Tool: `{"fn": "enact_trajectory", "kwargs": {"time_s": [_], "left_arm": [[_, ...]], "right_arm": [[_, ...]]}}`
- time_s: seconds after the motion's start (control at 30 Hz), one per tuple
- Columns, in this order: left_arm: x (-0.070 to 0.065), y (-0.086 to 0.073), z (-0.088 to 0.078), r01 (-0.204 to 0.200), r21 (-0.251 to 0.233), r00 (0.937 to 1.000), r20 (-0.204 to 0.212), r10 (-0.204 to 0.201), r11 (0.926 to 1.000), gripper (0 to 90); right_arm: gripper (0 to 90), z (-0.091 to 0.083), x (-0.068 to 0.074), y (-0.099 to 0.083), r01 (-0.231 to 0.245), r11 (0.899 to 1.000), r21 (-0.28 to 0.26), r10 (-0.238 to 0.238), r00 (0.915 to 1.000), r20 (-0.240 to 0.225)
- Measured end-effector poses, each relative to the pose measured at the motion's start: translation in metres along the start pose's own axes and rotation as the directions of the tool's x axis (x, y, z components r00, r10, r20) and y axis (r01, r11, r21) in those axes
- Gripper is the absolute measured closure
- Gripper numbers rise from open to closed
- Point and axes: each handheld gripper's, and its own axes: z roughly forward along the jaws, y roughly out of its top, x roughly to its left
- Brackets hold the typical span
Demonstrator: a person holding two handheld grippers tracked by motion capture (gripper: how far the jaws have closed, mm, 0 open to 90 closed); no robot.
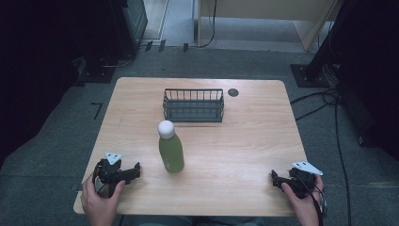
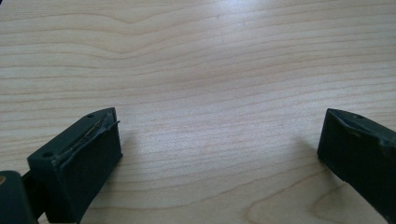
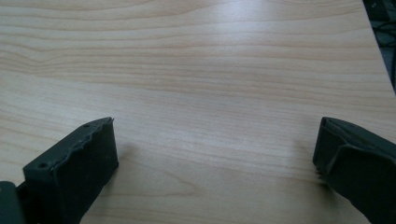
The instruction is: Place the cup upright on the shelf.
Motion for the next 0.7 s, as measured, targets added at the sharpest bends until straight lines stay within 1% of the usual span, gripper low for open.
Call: {"fn": "enact_trajectory", "kwargs": {"time_s": [0.07,0.13,0.2,0.23,0.3,0.4,0.43,0.47,0.5,0.53,0.57,0.6,0.63,0.67,0.7], "left_arm": [[0.000,0.000,0.000,0.000,0.000,1.0000,0.000,0.000,1.0000,0.0],[0.000,0.000,0.000,0.000,0.000,1.0000,0.000,0.000,1.0000,0.0],[0.000,0.000,0.000,0.002,-0.001,1.0000,0.000,-0.002,1.0000,0.0],[0.000,0.000,0.000,0.000,0.000,1.0000,0.000,0.000,1.0000,0.0],[0.000,0.000,0.000,0.000,0.000,1.0000,0.000,0.000,1.0000,0.0],[0.000,0.000,0.000,0.000,0.000,1.0000,0.000,0.000,1.0000,0.0],[0.000,0.000,0.000,0.000,0.000,1.0000,0.000,0.000,1.0000,0.0],[0.000,0.000,0.000,0.001,-0.001,1.0000,0.000,-0.001,1.0000,0.0],[0.000,0.000,0.000,0.000,0.000,1.0000,0.000,0.000,1.0000,0.0],[0.000,0.000,0.000,0.000,0.000,1.0000,0.000,0.000,1.0000,0.0],[0.000,0.000,0.000,0.002,-0.001,1.0000,0.000,-0.002,1.0000,0.0],[0.000,0.000,0.000,0.001,-0.001,1.0000,0.000,-0.001,1.0000,0.0],[0.000,0.000,0.000,0.001,-0.001,1.0000,0.000,-0.001,1.0000,0.0],[0.000,0.000,0.000,0.001,-0.001,1.0000,0.000,-0.001,1.0000,0.0],[0.000,0.000,0.000,0.000,0.000,1.0000,0.000,0.000,1.0000,0.0]], "right_arm": [[0.0,0.000,0.000,0.000,0.013,1.000,-0.001,-0.013,0.9998,-0.012],[0.0,0.001,0.001,0.001,0.013,1.000,-0.001,-0.013,0.9998,-0.013],[0.2,0.002,0.002,0.003,0.002,1.000,-0.001,-0.002,1.0000,-0.009],[1.4,0.002,0.002,0.004,0.000,1.000,0.000,0.000,0.9999,-0.016],[4.6,0.001,0.006,0.006,-0.005,1.000,-0.004,0.005,0.9997,-0.022],[5.1,-0.003,0.016,0.014,0.012,1.000,-0.022,-0.013,0.9995,-0.028],[5.1,-0.003,0.016,0.014,0.012,1.000,-0.022,-0.013,0.9995,-0.028],[5.1,-0.005,0.020,0.017,0.019,0.999,-0.035,-0.020,0.9991,-0.037],[5.1,-0.008,0.030,0.026,0.028,0.998,-0.055,-0.032,0.9975,-0.064],[4.9,-0.009,0.034,0.029,0.033,0.998,-0.060,-0.037,0.9966,-0.074],[4.9,-0.009,0.034,0.029,0.033,0.998,-0.060,-0.037,0.9966,-0.074],[4.5,-0.012,0.046,0.037,0.053,0.996,-0.070,-0.060,0.9931,-0.101],[4.5,-0.012,0.046,0.037,0.053,0.996,-0.070,-0.060,0.9931,-0.101],[4.0,-0.013,0.050,0.040,0.058,0.996,-0.074,-0.066,0.9915,-0.112],[3.6,-0.014,0.061,0.049,0.078,0.993,-0.085,-0.089,0.9867,-0.136]]}}
